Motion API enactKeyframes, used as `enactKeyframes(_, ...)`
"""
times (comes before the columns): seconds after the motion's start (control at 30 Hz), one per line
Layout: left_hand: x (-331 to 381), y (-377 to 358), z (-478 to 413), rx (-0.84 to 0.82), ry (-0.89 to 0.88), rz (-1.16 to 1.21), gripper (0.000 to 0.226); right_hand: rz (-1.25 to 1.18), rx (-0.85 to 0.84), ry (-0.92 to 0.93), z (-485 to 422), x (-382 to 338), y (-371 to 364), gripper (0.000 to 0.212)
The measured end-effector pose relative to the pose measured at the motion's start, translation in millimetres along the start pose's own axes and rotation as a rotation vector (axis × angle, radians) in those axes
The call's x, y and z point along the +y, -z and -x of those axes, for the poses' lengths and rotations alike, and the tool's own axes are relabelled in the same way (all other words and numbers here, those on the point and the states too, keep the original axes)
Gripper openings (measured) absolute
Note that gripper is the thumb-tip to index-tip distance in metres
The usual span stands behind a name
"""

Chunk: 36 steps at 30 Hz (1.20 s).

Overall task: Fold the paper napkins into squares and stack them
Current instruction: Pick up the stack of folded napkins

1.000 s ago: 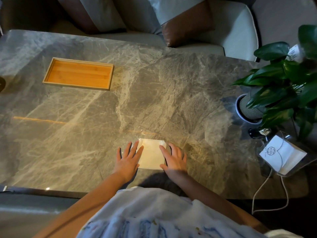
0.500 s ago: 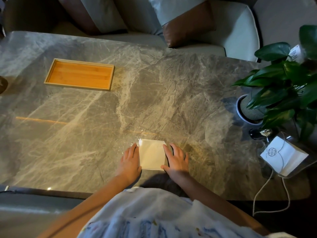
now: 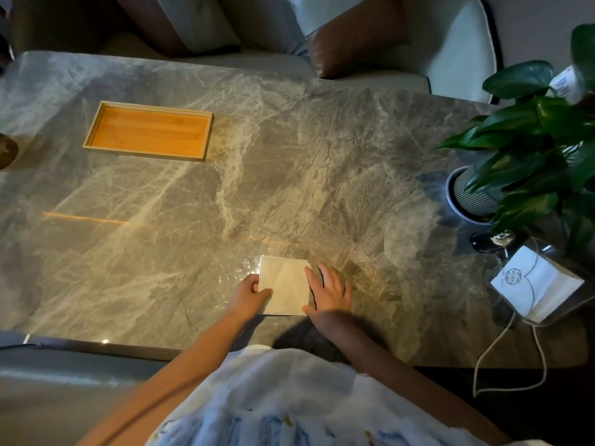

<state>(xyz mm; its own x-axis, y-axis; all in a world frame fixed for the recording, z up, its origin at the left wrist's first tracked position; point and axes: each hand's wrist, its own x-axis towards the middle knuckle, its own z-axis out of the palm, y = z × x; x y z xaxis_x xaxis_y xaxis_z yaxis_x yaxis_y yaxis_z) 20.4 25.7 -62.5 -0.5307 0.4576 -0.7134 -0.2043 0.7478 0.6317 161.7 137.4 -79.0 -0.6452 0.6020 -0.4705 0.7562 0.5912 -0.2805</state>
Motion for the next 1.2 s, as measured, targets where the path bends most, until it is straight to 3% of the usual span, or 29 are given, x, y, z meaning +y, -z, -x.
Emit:
enactKeyframes(0.13, -3.3, -4.1, 8.4, -0.017, 0.041, 0.138, 0.018, -0.069, 0.065, 0.075, 10.3, 6.8, -8.6, 0.081)
enactKeyframes(0.3, 0.7, -4.8, 25.4, -0.057, 0.017, 0.319, 0.016, -0.481, 0.157, 0.117, 17.2, 13.4, -13.2, 0.059)
enactKeyframes(0.47, -3.8, 22.2, 34.2, -0.107, -0.038, 0.500, 0.018, -0.997, -0.059, -0.220, 13.1, -10.6, -4.2, 0.031)
enactKeyframes(0.6, -4.8, 58.8, 22.1, -0.068, 0.046, 0.656, 0.014, -1.321, -0.293, -0.341, 1.3, -54.9, 6.5, 0.027)
enactKeyframes(0.73, -2.3, 111.3, 4.3, -0.104, -0.040, 0.621, 0.024, -1.349, -0.357, -0.331, -18.7, -102.2, 13.1, 0.018)
enactKeyframes(1.0, 10.1, 194.5, -43.5, -0.071, -0.142, 0.478, 0.018, -1.215, -0.030, -0.159, -82.5, -191.5, 27.6, 0.007)
enactKeyframes(1.1, 17.0, 217.4, -68.6, -0.040, -0.203, 0.419, 0.021, -1.212, 0.084, -0.163, -109.2, -213.8, 31.5, 0.018)
enactKeyframes(1.2, 27.9, 234.1, -94.4, -0.030, -0.260, 0.363, 0.033, -1.235, 0.089, -0.184, -131.5, -230.9, 40.2, 0.026)
